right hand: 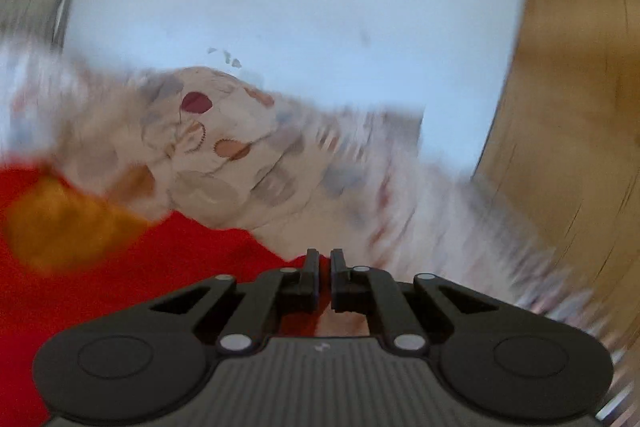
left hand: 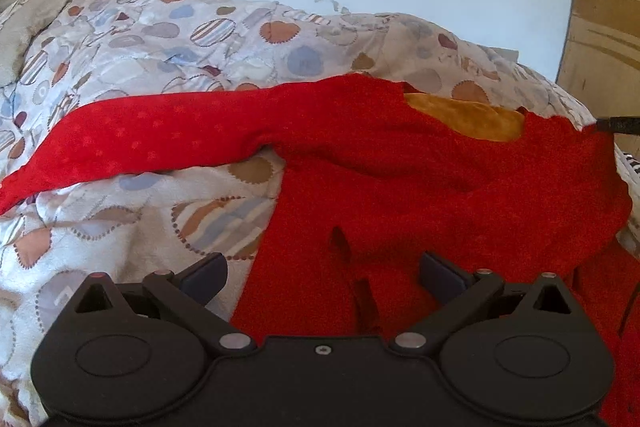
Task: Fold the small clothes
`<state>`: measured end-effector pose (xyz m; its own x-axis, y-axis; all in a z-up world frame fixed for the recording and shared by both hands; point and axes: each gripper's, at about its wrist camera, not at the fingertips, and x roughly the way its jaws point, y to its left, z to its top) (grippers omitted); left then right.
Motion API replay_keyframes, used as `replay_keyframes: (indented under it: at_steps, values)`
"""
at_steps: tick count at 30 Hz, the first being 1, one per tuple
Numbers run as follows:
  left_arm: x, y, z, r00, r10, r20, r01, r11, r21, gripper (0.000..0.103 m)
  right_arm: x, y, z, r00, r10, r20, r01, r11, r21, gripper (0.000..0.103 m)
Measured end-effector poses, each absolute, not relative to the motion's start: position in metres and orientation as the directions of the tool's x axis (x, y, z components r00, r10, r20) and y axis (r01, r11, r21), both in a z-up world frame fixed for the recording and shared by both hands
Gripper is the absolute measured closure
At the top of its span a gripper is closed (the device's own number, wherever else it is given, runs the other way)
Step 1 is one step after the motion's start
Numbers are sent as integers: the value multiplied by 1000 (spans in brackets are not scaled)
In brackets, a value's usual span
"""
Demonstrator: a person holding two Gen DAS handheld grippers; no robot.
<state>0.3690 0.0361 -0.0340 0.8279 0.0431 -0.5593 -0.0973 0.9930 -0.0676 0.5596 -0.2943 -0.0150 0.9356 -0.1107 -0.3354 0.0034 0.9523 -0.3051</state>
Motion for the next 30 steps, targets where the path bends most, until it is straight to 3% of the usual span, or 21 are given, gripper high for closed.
replay_keyframes:
  at_steps: [4,5,6,8,15,19,22,23,24,26,30]
  values:
    - [375,28,-32,829,50,-556,-83,996,-34,1,565,-308,-20,916,-71,-396,-22,974,-224,96]
    - [376,27,-33,827,55,-560,-83,996,-26,1,561,-314,-21,917,-42,-396,-31,984,-175,87]
    - [378,27,-33,823,57,-565,-85,996,-24,1,554,-321,-20,919,-28,-393,-24,991,-128,70]
    - [376,31,-33,822,48,-567,-86,995,-41,1,534,-337,-19,925,18,-380,-42,998,-54,53]
    - [371,36,-35,824,35,-565,-91,993,-71,1,443,-339,-38,917,68,-394,-198,933,-300,34]
    - [371,34,-36,822,43,-567,-97,993,-65,1,430,-308,-66,913,29,-407,-260,811,-524,34]
    - [371,33,-36,820,53,-570,-103,993,-55,1,443,-282,-78,931,-12,-365,-239,736,-634,39]
    - [371,32,-35,819,58,-571,-105,993,-49,1,446,-275,-82,935,-25,-354,-232,711,-664,51]
    - [371,31,-34,818,63,-572,-106,993,-43,0,450,-269,-84,937,-31,-349,-229,699,-677,83]
    - [371,29,-32,819,62,-570,-104,994,-42,0,454,-266,-81,934,-38,-355,-217,730,-649,90]
    - [374,26,-30,816,42,-577,-92,994,-57,0,435,-284,-69,937,-76,-340,-145,802,-580,92]
